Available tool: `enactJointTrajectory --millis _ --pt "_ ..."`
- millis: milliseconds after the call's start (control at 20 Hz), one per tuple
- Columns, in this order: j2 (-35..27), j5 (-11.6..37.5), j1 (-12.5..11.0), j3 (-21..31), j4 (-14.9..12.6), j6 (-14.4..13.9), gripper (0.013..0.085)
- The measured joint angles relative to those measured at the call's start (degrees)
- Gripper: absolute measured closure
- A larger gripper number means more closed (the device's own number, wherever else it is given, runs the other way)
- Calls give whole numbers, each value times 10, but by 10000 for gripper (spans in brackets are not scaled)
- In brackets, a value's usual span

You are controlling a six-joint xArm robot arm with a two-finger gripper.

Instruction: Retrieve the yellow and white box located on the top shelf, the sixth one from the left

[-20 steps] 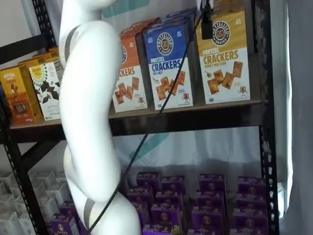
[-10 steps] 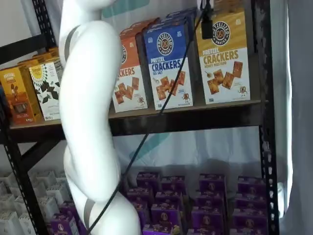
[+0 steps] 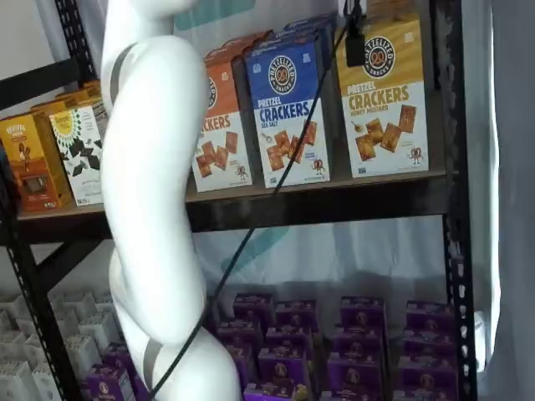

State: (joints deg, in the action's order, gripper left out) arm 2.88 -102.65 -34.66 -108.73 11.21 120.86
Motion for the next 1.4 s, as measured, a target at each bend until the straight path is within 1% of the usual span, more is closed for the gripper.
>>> enactJointTrajectory --millis 50,100,250,450,650,950,1250,1400 --pt "0 0 -1 0 1 0 330" --pt "0 -1 -2 -1 2 1 370" --pt "-2 -7 0 -6 -4 1 370" --pt "-10 -28 -4 -23 0 0 370" --pt "2 -28 -12 -14 3 7 370" --pt "55 -20 -30 38 -1 28 370" --pt "114 -25 -52 97 -2 50 370" --pt "143 -39 -62 125 -2 58 370"
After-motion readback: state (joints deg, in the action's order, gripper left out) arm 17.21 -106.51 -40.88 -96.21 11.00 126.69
